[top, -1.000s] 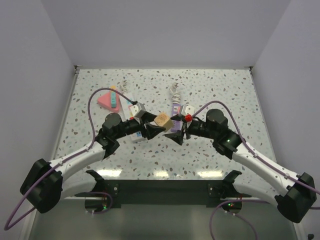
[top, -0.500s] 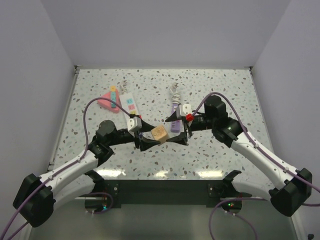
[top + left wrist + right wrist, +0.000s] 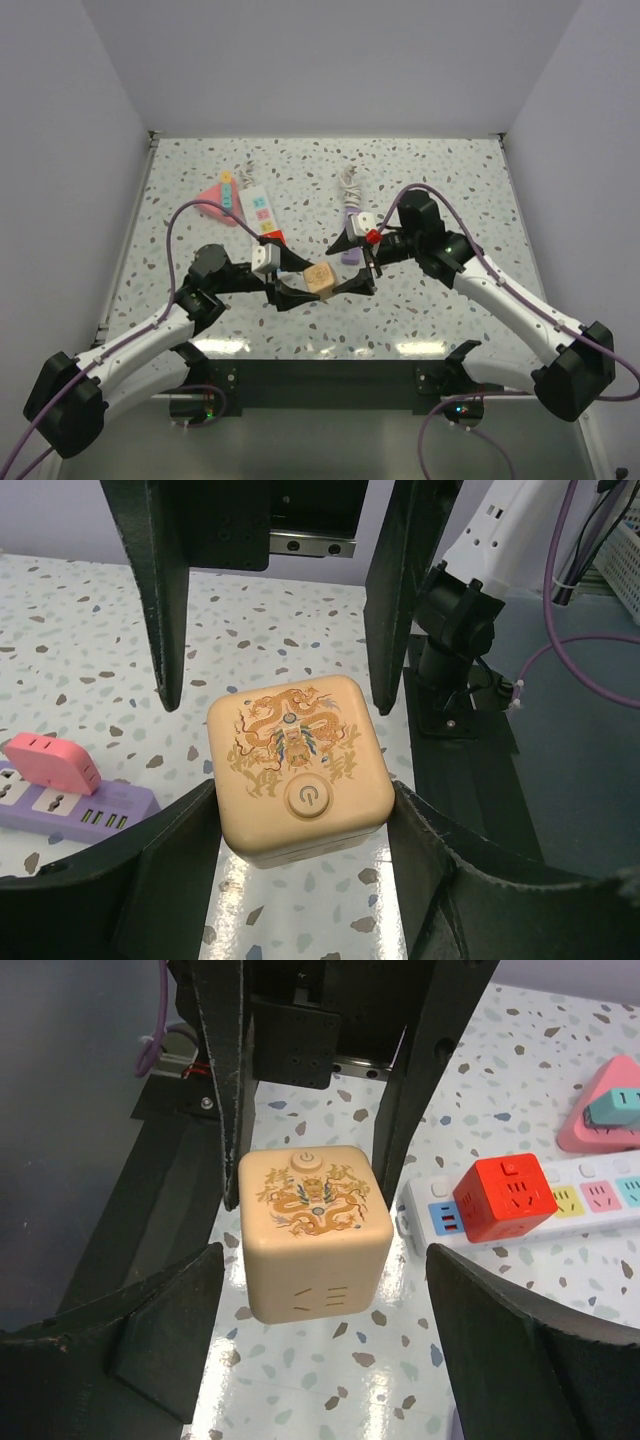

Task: Insert the plug

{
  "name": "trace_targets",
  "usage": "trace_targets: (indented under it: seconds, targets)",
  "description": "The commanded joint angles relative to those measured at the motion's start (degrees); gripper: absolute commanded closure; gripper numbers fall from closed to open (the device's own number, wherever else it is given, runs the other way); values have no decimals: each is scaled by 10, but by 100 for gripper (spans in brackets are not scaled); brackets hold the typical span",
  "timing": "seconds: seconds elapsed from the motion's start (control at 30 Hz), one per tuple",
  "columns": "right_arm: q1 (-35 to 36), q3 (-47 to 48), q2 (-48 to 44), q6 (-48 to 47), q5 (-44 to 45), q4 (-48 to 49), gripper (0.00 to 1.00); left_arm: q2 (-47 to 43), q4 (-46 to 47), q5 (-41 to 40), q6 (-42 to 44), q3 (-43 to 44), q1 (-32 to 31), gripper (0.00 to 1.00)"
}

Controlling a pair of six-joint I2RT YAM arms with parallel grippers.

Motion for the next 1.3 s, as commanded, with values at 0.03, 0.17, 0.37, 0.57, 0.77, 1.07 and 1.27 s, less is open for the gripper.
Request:
trace_targets:
  seconds: [0.03, 0.17, 0.37, 0.57, 0.77, 1.07, 1.27]
  targets:
    - [-3, 25, 23, -1, -18, 19, 16, -4, 47, 13, 7, 3, -8, 100]
    - [-3, 26, 32, 3, -34, 34, 16, 3, 48, 7, 7, 5, -9, 100]
    - [-2, 23, 49, 5, -83, 55, 16, 6, 56, -3, 6, 4, -9, 100]
    - [-1, 21, 68, 12, -104, 66, 18, -4, 68, -10, 3, -2, -9, 100]
    - [5, 21, 81, 21, -94, 72, 31, -1, 72, -17, 1, -2, -10, 100]
    - [3, -21, 62, 160, 25, 243, 100, 28, 8, -166, -18, 21, -9, 44]
    - [-59, -46, 47, 247, 92, 313, 100, 33, -34, -304, -46, 16, -9, 5]
